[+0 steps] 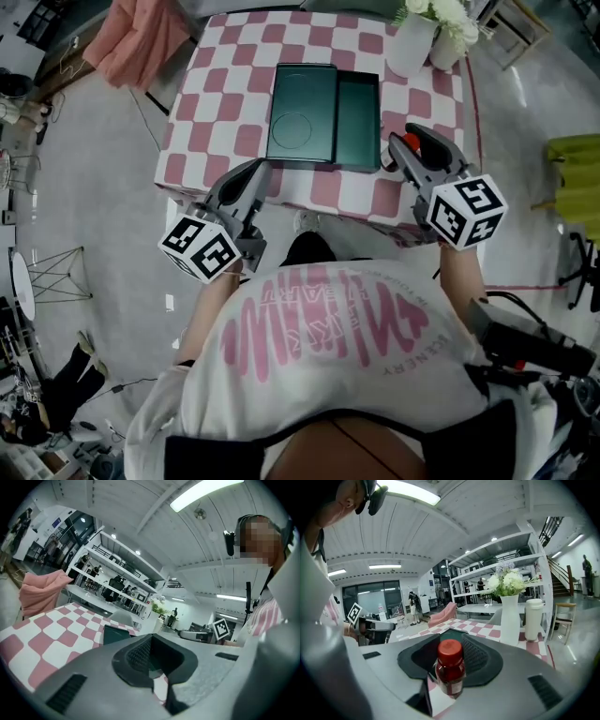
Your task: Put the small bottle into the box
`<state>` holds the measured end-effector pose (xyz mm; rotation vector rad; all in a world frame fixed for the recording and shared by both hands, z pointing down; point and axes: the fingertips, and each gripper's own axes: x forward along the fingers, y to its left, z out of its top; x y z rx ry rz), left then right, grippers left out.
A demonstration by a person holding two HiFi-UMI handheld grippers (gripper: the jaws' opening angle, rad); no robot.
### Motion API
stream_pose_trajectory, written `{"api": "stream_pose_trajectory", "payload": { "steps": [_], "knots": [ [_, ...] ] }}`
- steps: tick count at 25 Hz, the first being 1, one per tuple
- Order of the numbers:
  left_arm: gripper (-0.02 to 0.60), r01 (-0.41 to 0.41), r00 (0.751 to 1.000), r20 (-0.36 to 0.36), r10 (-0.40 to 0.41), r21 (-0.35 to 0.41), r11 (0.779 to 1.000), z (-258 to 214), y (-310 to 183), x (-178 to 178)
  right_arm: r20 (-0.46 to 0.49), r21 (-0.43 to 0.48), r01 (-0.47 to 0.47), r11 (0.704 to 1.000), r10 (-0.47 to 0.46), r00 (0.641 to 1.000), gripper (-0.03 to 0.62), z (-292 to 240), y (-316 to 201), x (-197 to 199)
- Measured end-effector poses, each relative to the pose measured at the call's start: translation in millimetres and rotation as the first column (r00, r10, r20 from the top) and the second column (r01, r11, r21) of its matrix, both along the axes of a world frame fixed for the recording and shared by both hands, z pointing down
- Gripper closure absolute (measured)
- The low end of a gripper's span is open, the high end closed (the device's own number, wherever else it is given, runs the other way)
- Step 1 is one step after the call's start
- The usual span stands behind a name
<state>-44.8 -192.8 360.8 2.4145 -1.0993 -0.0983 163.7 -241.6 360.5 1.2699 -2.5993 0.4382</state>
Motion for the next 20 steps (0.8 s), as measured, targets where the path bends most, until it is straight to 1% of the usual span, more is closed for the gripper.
{"api": "stream_pose_trajectory", "payload": {
  "steps": [5,8,15,20],
  "knots": [
    [0.574,-0.035,0.999,0.008,0.035,-0.019,0.999,8,-63,-16,-0.025,-0.022,-0.020,1.000,0.019,0.999,0.451,14,-59,-19],
    [0.574,-0.052,0.999,0.007,0.053,-0.037,0.998,14,-91,-27,-0.034,-0.040,-0.037,0.999,0.035,0.999,0.451,22,-86,-29],
    [0.574,-0.100,0.994,0.037,0.102,-0.066,0.993,34,-134,-45,-0.016,-0.076,-0.075,0.994,0.074,0.997,0.451,40,-142,-45],
    [0.574,-0.106,0.994,0.025,0.109,-0.091,0.990,42,-159,-61,-0.025,-0.109,-0.094,0.990,0.092,0.995,0.451,54,-166,-53]
  ]
}}
